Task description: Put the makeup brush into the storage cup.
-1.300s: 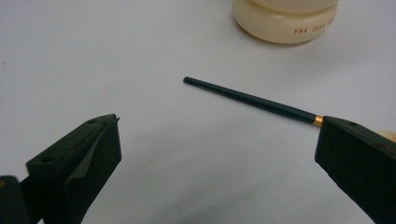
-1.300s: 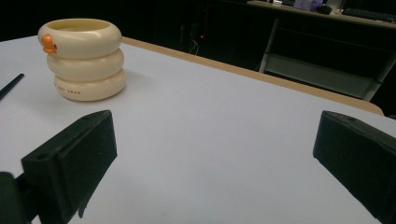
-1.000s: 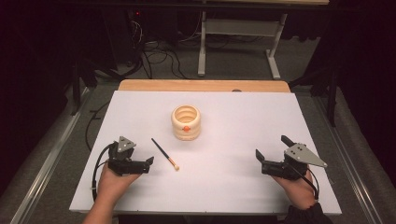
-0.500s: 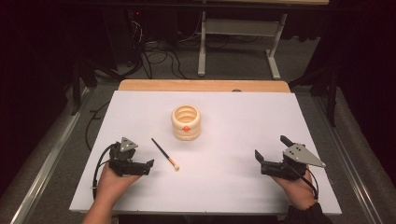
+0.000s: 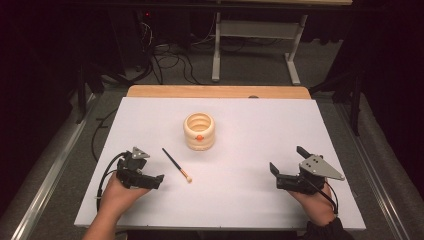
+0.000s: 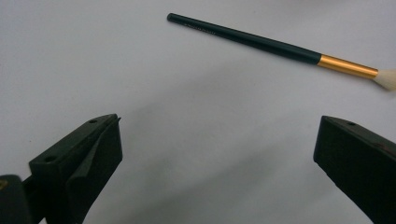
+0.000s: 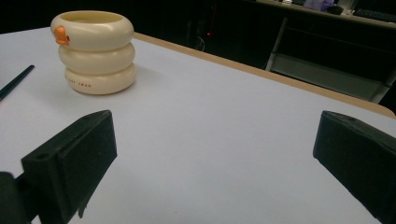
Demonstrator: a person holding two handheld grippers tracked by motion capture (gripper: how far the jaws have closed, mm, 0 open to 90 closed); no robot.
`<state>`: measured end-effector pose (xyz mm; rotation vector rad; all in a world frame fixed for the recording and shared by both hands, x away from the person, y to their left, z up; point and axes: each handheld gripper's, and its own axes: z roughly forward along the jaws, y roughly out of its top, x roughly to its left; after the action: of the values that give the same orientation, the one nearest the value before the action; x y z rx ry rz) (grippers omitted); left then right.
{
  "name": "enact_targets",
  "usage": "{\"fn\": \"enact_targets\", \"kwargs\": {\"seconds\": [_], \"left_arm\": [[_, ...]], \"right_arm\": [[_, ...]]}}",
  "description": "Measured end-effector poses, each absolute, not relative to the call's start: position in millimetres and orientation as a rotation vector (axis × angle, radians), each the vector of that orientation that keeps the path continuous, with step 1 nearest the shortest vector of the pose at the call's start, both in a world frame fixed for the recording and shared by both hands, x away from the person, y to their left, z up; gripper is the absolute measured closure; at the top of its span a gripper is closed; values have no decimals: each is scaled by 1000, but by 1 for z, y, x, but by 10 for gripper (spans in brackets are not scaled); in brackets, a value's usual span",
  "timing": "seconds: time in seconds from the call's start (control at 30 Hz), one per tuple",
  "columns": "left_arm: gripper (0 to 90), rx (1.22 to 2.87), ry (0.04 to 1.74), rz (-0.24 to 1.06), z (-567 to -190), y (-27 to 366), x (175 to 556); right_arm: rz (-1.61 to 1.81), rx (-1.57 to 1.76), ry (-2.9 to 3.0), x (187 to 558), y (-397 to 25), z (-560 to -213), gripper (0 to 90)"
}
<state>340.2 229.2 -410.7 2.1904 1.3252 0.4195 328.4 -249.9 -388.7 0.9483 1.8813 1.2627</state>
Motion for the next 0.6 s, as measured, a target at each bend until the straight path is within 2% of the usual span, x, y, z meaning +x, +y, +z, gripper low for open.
{"fn": "enact_targets", "kwargs": {"seconds": [0.23, 0.6], "left_arm": [[24, 2301, 1324, 336, -410, 231, 348], [26, 2459, 1263, 277, -403, 230, 355]], "right_arm": [[1270, 958, 1874, 328, -251, -388, 8], [1269, 958, 1878, 328, -250, -389, 8]]}}
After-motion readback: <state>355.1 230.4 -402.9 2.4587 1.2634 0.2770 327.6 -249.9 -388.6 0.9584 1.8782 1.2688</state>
